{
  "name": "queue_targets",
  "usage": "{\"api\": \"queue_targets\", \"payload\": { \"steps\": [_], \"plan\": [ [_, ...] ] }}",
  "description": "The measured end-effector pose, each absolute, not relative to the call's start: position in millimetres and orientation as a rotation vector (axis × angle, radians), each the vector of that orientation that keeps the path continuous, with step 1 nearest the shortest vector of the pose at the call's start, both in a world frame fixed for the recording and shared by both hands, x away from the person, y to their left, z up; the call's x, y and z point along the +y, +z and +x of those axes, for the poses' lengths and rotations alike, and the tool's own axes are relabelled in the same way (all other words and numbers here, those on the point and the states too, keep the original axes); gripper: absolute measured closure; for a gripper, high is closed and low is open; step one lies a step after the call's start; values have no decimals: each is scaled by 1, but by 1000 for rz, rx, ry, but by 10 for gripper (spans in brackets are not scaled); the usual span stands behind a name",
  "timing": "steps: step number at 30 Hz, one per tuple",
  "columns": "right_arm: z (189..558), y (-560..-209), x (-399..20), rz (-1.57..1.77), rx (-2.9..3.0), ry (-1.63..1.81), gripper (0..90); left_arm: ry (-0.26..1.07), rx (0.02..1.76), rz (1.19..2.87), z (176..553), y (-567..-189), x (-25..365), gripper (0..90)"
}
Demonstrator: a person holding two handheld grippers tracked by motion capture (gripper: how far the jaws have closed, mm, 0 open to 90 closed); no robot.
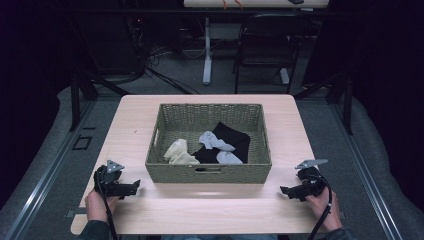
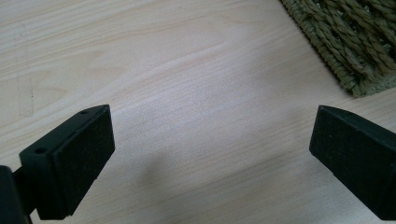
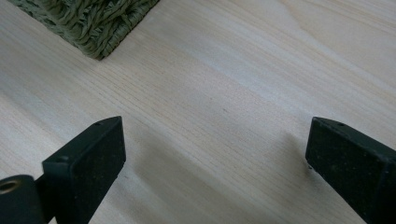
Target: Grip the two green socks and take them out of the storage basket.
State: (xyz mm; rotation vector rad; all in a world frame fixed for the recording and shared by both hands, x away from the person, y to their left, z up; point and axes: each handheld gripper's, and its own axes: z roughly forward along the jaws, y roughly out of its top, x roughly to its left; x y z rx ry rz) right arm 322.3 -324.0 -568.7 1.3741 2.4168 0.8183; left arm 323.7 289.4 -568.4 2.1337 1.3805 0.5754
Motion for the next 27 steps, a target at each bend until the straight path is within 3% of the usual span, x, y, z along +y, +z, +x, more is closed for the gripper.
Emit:
{"api": "queue_targets", "payload": {
  "steps": [27],
  "plan": [
    [328, -566, -321, 1348, 2408, 842, 41, 588, 1398, 2098, 315, -558, 292, 2]
  ]
}}
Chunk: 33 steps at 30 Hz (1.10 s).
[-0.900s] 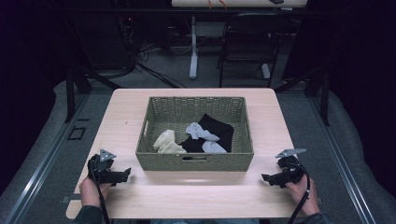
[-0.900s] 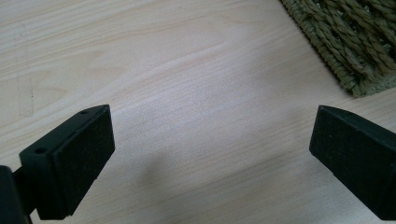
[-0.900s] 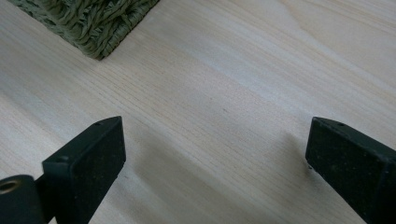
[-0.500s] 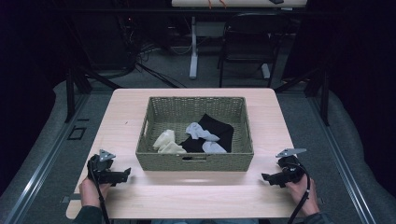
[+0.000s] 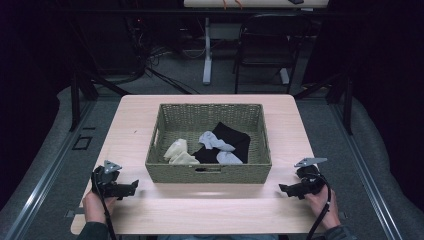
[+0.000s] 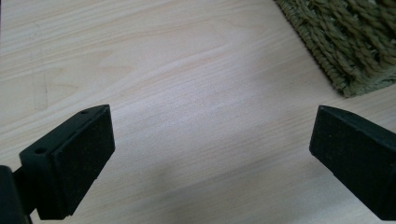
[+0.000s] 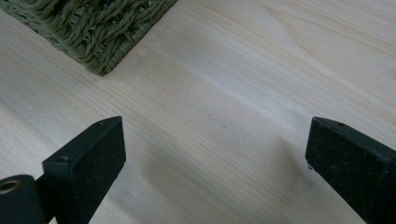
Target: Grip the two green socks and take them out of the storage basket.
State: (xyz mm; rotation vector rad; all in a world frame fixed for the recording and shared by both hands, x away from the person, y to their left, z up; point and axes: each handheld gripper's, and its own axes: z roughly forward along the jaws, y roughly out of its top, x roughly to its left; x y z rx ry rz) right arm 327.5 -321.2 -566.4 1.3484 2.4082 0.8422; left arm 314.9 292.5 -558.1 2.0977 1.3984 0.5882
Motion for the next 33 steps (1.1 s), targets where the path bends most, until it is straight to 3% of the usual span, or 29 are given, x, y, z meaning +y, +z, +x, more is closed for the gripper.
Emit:
{"api": "queue_targets", "payload": {
  "steps": [13, 33],
  "plan": [
    [330, -566, -315, 1329, 2416, 837, 41, 614, 1368, 2049, 309, -537, 300, 2],
    [329, -565, -313, 1310, 2416, 840, 42, 529, 1316, 2054, 314, -491, 294, 2]
  ]
}}
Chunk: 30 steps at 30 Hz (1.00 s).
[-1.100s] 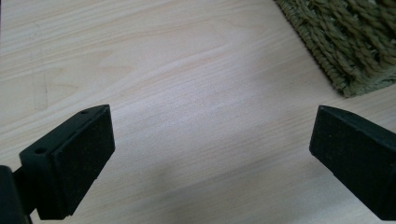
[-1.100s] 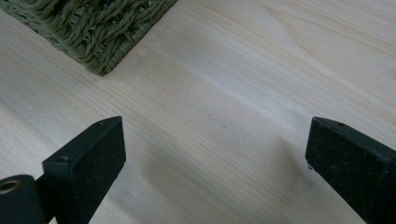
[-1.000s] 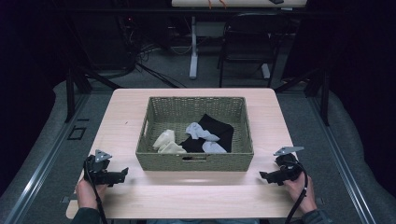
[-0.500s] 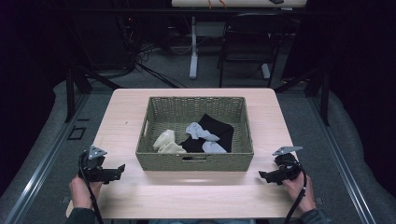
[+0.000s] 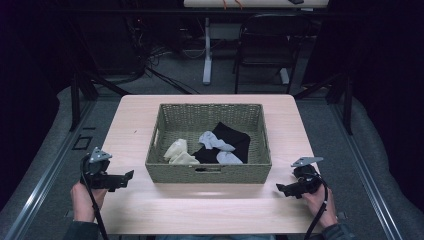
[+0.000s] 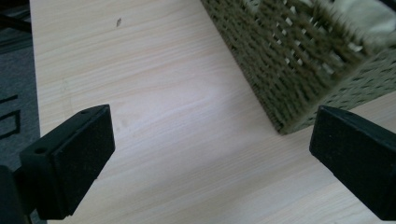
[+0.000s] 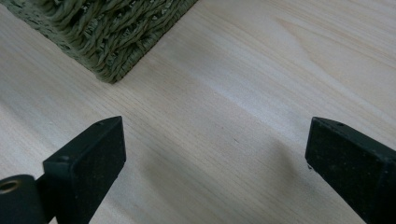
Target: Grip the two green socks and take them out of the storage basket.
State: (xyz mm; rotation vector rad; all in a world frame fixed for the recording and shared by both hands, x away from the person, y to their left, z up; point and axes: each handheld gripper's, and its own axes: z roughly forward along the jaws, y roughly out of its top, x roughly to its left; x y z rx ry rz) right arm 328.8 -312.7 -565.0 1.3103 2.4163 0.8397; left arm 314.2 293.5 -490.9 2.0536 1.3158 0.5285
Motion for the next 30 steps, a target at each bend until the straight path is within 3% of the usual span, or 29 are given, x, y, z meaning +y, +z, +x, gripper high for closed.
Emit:
{"api": "queue_targets", "payload": {
  "steps": [13, 30],
  "plan": [
    [328, -565, -312, 1327, 2407, 837, 43, 508, 1243, 2087, 333, -452, 281, 2],
    [327, -565, -316, 1343, 2394, 848, 47, 471, 1095, 2219, 372, -413, 225, 3]
  ]
}}
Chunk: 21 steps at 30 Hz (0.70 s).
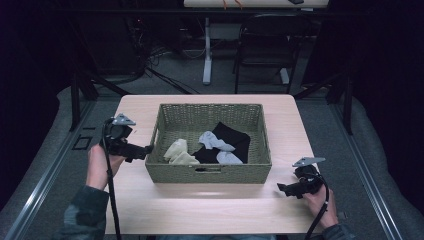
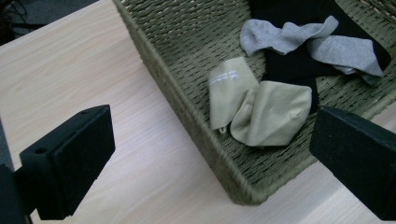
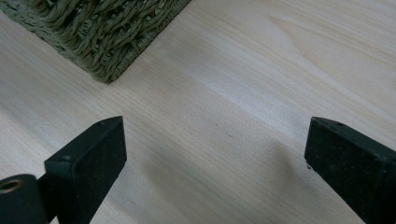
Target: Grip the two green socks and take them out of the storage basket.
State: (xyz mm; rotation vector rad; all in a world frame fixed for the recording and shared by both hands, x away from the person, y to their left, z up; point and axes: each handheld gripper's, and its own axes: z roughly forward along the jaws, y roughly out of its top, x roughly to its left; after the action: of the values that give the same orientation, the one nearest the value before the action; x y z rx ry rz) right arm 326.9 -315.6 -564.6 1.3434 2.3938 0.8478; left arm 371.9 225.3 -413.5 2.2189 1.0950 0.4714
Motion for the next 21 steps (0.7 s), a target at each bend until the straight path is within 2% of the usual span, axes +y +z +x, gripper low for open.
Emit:
{"api": "queue_targets", "payload": {
  "steps": [10, 21],
  "plan": [
    [328, -564, -316, 1345, 2391, 855, 47, 420, 1034, 2305, 393, -408, 193, 10],
    [330, -564, -314, 1333, 2402, 871, 49, 323, 981, 2425, 413, -420, 164, 25]
  ]
}}
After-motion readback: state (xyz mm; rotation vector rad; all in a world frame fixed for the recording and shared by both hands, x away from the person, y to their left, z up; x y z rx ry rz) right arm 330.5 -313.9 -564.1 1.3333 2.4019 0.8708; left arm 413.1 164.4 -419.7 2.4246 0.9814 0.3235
